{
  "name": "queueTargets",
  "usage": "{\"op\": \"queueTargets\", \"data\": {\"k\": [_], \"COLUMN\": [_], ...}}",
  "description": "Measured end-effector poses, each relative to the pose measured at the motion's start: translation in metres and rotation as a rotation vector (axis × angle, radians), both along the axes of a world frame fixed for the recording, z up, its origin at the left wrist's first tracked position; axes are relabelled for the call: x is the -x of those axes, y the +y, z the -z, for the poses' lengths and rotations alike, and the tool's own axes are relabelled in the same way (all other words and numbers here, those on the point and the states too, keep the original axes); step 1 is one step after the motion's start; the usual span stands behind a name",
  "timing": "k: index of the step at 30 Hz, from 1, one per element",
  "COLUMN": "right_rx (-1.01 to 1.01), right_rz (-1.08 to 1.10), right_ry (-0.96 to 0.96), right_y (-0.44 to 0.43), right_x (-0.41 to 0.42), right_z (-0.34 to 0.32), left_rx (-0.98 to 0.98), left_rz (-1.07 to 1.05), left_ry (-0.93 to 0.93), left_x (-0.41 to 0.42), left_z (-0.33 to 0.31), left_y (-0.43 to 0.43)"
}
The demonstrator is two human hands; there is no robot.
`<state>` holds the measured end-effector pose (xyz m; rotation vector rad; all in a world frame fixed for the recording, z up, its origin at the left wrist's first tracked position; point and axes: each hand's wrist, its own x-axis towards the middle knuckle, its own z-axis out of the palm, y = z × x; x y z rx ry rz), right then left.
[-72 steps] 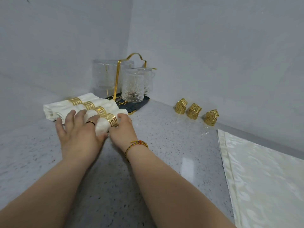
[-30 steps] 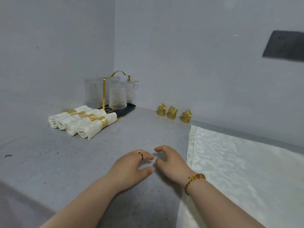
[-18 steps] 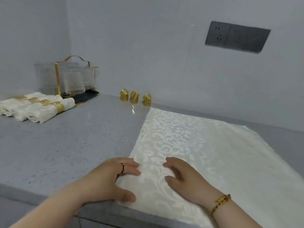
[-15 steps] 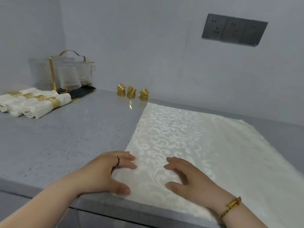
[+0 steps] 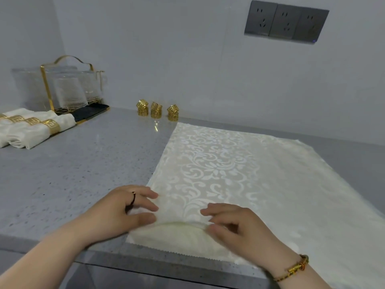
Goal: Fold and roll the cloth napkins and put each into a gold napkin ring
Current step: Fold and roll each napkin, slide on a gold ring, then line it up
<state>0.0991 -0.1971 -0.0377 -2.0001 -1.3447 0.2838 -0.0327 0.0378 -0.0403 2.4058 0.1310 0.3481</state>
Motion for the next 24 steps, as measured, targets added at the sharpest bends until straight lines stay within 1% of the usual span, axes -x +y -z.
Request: {"op": "queueTargets", "data": {"k": [4,5,6,7,9,11,13,17,19,22,24], "right_rx": [-0.005,-0.010,-0.026,-0.025,-0.022,0.011,0.089,0.195,0.273,0.375,0.437], "right_rz": [0.027,0.037,0.036,0.047,0.062,0.059,0.105,0.318,0.398,0.428,0.416], "right_ry": [-0.009,-0.010,-0.008,-0.014,-0.042,-0.118,-0.208,-0.245,-0.203,-0.007,0.067], "right_y": [0.002,0.001,0.001,0.000,-0.002,-0.008,-0.021,-0.061,-0.081,-0.108,-0.122], "right_x": [0.000,-0.001,-0.001,-0.001,-0.001,-0.001,-0.007,-0.026,-0.038,-0.048,-0.054], "right_z": [0.001,0.002,0.002,0.002,-0.001,-0.006,-0.014,-0.036,-0.045,-0.061,-0.068], "left_rx": [-0.151,-0.184,-0.209,-0.196,-0.028,0.148,0.228,0.310,0.356,0.357,0.350], "left_rz": [0.037,0.060,0.053,0.014,-0.102,-0.167,-0.165,-0.177,-0.204,-0.130,-0.058], "left_ry": [0.018,-0.012,-0.080,-0.142,-0.128,-0.016,0.016,-0.080,-0.073,0.097,0.207], "left_x": [0.001,-0.001,-0.005,-0.010,-0.017,-0.022,-0.022,-0.019,-0.018,-0.014,-0.009], "left_z": [-0.002,0.000,0.002,0.003,-0.003,-0.013,-0.023,-0.032,-0.033,-0.035,-0.042], "left_y": [-0.016,-0.022,-0.027,-0.032,-0.036,-0.032,-0.026,-0.009,0.003,0.014,0.018]}}
